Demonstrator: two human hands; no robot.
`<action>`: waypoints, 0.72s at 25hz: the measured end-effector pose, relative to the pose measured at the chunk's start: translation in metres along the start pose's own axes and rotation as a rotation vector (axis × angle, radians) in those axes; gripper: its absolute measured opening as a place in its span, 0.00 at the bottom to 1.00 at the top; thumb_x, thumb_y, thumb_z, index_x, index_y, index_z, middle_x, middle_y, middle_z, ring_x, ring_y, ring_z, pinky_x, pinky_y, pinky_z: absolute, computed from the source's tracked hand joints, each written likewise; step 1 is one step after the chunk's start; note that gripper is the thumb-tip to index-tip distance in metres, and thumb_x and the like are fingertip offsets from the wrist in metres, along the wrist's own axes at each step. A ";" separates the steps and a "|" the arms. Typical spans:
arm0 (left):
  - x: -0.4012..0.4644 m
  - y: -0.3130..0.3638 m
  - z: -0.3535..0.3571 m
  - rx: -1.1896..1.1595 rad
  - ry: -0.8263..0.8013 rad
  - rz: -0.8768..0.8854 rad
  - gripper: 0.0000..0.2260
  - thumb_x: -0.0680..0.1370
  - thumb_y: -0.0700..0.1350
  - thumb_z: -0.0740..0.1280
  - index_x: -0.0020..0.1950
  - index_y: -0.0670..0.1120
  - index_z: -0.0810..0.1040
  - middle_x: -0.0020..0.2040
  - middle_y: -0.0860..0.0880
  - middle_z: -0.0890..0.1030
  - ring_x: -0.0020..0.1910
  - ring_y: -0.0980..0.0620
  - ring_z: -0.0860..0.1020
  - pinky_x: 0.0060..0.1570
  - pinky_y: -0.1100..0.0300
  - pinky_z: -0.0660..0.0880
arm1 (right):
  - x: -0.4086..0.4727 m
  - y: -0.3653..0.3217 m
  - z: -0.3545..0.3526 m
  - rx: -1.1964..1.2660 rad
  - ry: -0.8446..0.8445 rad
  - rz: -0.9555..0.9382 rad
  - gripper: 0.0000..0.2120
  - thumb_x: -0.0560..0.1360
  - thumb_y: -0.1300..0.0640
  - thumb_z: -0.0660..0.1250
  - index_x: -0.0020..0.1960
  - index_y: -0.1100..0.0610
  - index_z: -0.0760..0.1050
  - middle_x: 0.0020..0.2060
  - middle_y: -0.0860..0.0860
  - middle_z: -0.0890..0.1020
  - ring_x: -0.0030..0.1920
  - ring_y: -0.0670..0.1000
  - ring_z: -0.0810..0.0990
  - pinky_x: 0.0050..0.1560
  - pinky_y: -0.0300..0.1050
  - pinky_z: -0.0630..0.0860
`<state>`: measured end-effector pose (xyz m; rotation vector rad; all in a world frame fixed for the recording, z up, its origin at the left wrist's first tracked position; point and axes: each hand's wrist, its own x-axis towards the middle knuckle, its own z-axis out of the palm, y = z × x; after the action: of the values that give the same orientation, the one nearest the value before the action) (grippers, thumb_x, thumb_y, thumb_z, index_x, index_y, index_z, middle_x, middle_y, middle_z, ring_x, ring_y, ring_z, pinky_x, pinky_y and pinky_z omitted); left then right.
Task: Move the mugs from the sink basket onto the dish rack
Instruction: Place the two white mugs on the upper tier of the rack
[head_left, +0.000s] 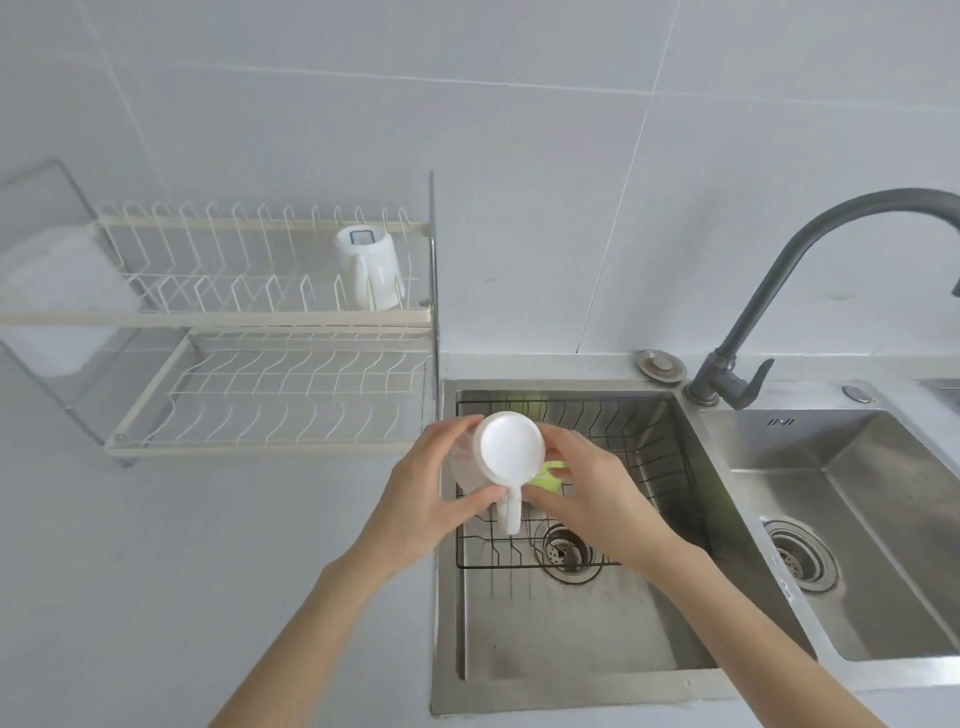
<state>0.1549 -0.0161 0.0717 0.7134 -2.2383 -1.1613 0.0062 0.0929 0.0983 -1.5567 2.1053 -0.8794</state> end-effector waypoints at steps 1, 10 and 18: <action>-0.001 0.003 -0.009 0.000 0.011 0.013 0.30 0.62 0.60 0.69 0.63 0.58 0.67 0.59 0.65 0.70 0.59 0.70 0.68 0.55 0.84 0.62 | 0.002 -0.007 0.002 -0.001 0.020 -0.026 0.26 0.72 0.56 0.70 0.68 0.53 0.67 0.55 0.48 0.76 0.53 0.42 0.75 0.56 0.27 0.71; 0.001 0.015 -0.109 0.069 0.044 0.116 0.23 0.62 0.61 0.68 0.55 0.70 0.66 0.55 0.71 0.73 0.56 0.72 0.72 0.55 0.82 0.65 | 0.040 -0.081 0.009 -0.021 0.123 -0.284 0.30 0.69 0.56 0.74 0.67 0.56 0.67 0.57 0.46 0.72 0.56 0.36 0.71 0.62 0.31 0.70; 0.024 0.020 -0.204 0.097 0.097 0.201 0.20 0.61 0.61 0.67 0.52 0.68 0.68 0.54 0.65 0.74 0.51 0.75 0.74 0.51 0.77 0.73 | 0.101 -0.165 0.003 -0.193 0.134 -0.475 0.31 0.67 0.51 0.73 0.68 0.55 0.68 0.59 0.52 0.76 0.56 0.51 0.77 0.59 0.54 0.76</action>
<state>0.2659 -0.1391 0.1955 0.5547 -2.2373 -0.9083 0.0931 -0.0348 0.2140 -2.2131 1.9861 -0.9747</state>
